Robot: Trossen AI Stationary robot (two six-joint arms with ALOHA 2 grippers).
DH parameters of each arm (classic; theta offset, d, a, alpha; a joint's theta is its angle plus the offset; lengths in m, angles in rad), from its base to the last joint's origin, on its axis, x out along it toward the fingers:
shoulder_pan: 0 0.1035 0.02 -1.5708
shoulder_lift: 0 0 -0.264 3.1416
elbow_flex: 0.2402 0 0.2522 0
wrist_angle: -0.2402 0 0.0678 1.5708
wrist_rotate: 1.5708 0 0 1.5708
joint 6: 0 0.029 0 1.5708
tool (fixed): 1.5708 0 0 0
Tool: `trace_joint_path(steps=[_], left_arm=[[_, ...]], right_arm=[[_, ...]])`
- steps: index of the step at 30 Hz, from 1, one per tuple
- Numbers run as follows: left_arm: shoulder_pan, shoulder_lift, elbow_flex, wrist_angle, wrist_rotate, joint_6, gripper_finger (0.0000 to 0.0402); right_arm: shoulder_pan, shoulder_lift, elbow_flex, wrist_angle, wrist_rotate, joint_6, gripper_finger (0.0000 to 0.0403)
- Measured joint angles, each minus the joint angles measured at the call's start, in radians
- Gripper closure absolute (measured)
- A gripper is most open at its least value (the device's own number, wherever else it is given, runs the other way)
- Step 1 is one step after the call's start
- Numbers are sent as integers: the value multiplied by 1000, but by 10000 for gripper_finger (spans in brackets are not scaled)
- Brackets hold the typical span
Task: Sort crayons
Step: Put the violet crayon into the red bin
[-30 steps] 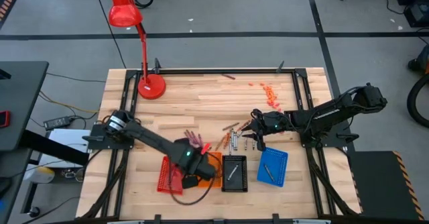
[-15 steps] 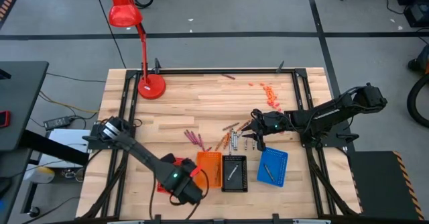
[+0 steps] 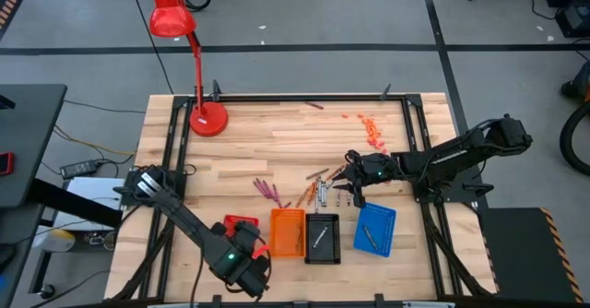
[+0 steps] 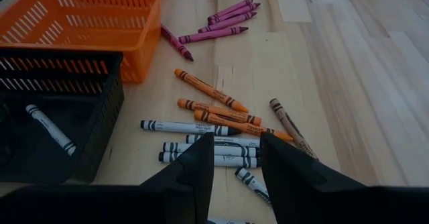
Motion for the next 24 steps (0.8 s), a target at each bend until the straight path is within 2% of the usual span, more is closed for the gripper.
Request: trace_joint_path(steps=[8, 24], left_arm=[[-6, 1, -132, 7, 3, -161, 374], [21, 1, -301, 215, 4, -167, 366]], right_arm=[[0, 0, 0, 0, 0, 0, 278], [0, 0, 0, 0, 0, 0, 278]])
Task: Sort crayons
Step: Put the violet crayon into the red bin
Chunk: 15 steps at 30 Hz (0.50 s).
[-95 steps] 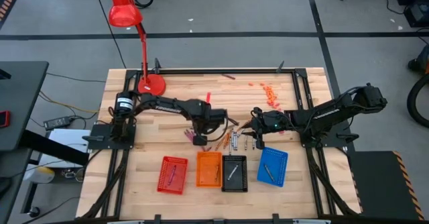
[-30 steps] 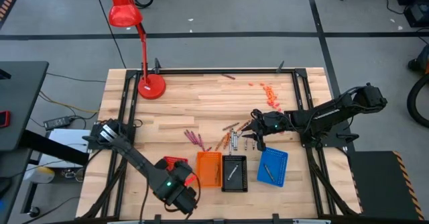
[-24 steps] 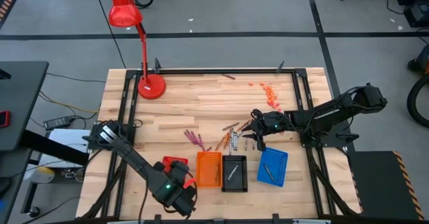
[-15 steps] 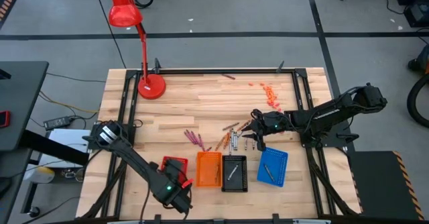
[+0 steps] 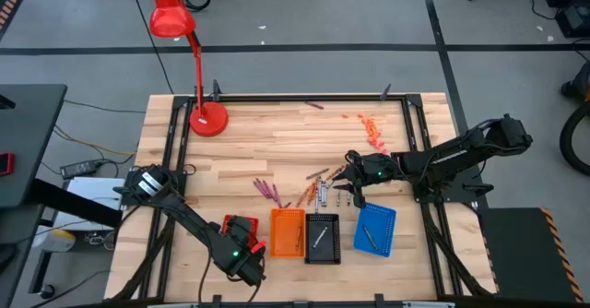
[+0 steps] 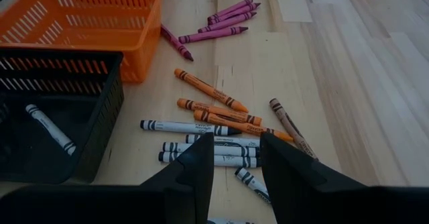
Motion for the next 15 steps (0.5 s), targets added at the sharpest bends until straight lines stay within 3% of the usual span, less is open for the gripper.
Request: trace_joint_path(steps=[15], left_arm=[[10, -17, 9, -9, 39, 25, 298]], right_arm=[[0, 0, 0, 0, 0, 0, 278]])
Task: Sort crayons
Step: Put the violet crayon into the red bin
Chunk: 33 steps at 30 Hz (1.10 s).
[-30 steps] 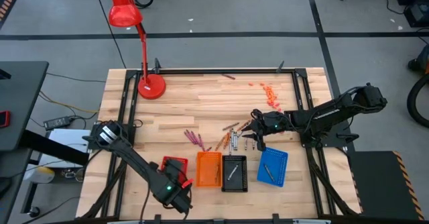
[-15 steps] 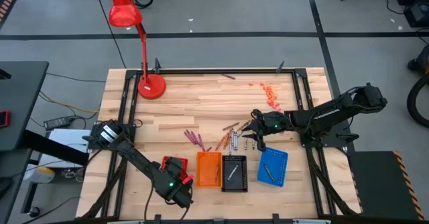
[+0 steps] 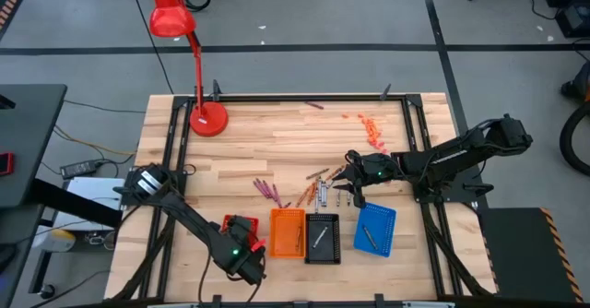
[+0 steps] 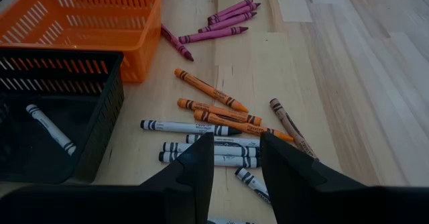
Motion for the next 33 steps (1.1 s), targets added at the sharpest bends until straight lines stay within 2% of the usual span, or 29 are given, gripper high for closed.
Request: trace_joint_path(steps=[9, 14, 24, 33], left_arm=[[52, -67, 47, -83, -6, 65, 297], [102, -72, 90, -136, -10, 159, 296], [233, -72, 115, -185, -79, 396, 296], [338, -68, 115, -112, -148, 681, 296]], right_arm=[[0, 0, 0, 0, 0, 0, 278], [0, 0, 0, 0, 0, 0, 278], [0, 0, 0, 0, 0, -8, 278], [0, 0, 0, 0, 0, -9, 278]])
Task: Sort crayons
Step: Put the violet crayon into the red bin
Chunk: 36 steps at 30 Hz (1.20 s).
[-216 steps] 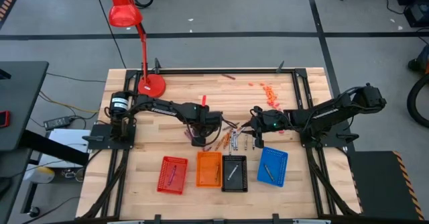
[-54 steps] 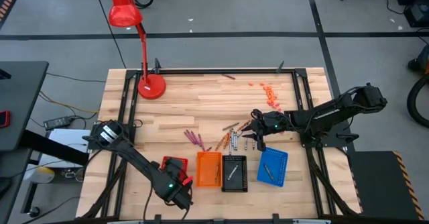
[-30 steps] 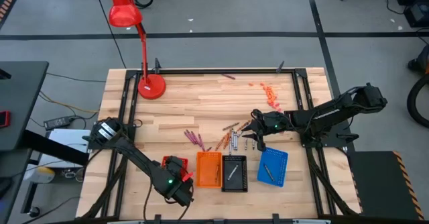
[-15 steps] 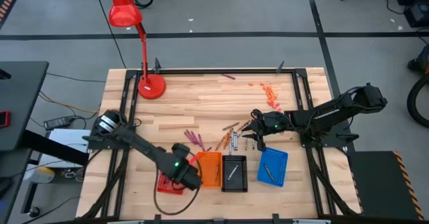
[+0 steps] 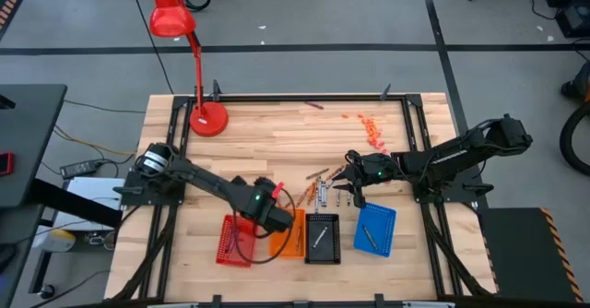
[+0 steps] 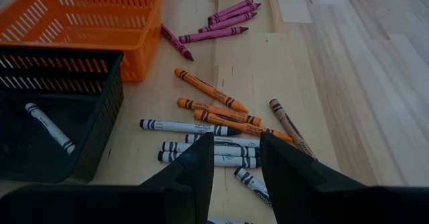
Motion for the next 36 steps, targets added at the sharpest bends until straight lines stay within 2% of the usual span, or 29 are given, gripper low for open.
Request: trace_joint_path(steps=[9, 16, 21, 29, 36], left_arm=[[39, 0, -9, 105, -54, 594, 296], [39, 1, -112, 113, -53, 954, 296], [63, 1, -174, 161, -54, 1041, 296], [140, 1, -203, 264, -54, 1188, 296], [203, 1, -203, 292, 29, 1316, 296]], right_arm=[[0, 0, 0, -11, 0, -12, 278], [0, 0, 0, -16, 0, -18, 278], [0, 0, 0, -16, 0, -19, 278], [0, 0, 0, -16, 0, -25, 278], [0, 0, 0, -16, 0, -25, 278]])
